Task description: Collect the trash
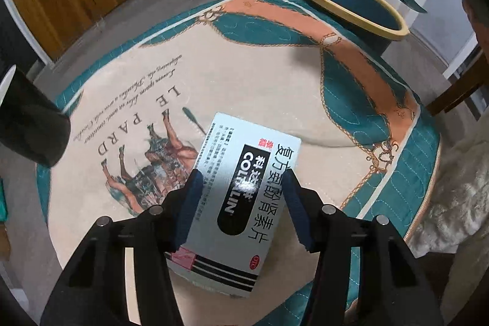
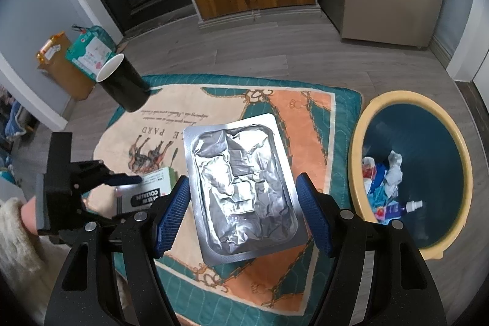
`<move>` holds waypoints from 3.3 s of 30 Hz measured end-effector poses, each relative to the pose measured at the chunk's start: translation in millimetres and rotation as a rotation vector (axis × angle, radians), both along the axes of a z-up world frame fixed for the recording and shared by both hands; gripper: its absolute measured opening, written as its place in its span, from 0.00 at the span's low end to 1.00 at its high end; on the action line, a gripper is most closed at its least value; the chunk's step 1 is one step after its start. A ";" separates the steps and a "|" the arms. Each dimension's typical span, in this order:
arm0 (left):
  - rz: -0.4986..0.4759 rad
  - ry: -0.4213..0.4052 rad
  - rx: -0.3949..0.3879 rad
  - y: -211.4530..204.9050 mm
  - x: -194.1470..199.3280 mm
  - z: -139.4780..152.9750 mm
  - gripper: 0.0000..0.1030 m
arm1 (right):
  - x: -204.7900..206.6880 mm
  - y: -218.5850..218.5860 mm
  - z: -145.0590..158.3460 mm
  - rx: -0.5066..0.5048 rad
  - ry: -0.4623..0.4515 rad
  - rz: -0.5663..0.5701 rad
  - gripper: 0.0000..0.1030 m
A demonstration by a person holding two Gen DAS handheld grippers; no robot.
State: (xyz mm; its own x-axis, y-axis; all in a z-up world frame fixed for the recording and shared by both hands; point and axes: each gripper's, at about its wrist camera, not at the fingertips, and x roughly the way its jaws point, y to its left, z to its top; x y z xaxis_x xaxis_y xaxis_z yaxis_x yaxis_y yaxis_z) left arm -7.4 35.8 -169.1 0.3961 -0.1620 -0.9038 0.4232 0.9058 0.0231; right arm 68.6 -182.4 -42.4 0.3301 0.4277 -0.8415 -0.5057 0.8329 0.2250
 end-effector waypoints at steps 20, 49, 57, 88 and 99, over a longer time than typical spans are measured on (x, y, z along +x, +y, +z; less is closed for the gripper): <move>0.007 -0.013 0.032 -13.3 12.7 -2.4 0.73 | 5.5 -4.3 1.3 0.022 0.000 -0.011 0.69; -0.038 -0.155 -0.082 -174.8 93.1 63.4 0.73 | 61.5 -144.5 -7.5 0.029 -0.017 -0.344 0.69; -0.117 -0.135 -0.091 -229.9 111.7 47.5 0.73 | 77.2 -199.7 -43.7 0.080 0.107 -0.569 0.70; -0.036 -0.231 -0.207 -224.3 109.8 128.0 0.92 | 25.5 -256.8 -8.0 0.221 0.054 -0.734 0.84; 0.025 -0.302 -0.152 -190.9 32.8 165.0 0.94 | -46.9 -229.7 30.0 0.091 -0.115 -0.646 0.93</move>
State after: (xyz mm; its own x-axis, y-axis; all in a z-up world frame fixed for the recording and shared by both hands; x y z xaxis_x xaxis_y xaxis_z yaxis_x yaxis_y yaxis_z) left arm 25.4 -155.1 -4.1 0.6475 -0.2729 -0.7116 0.3956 0.9184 0.0078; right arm 21.7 -412.1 -12.4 0.6294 0.1819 -0.7555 0.0639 0.9568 0.2835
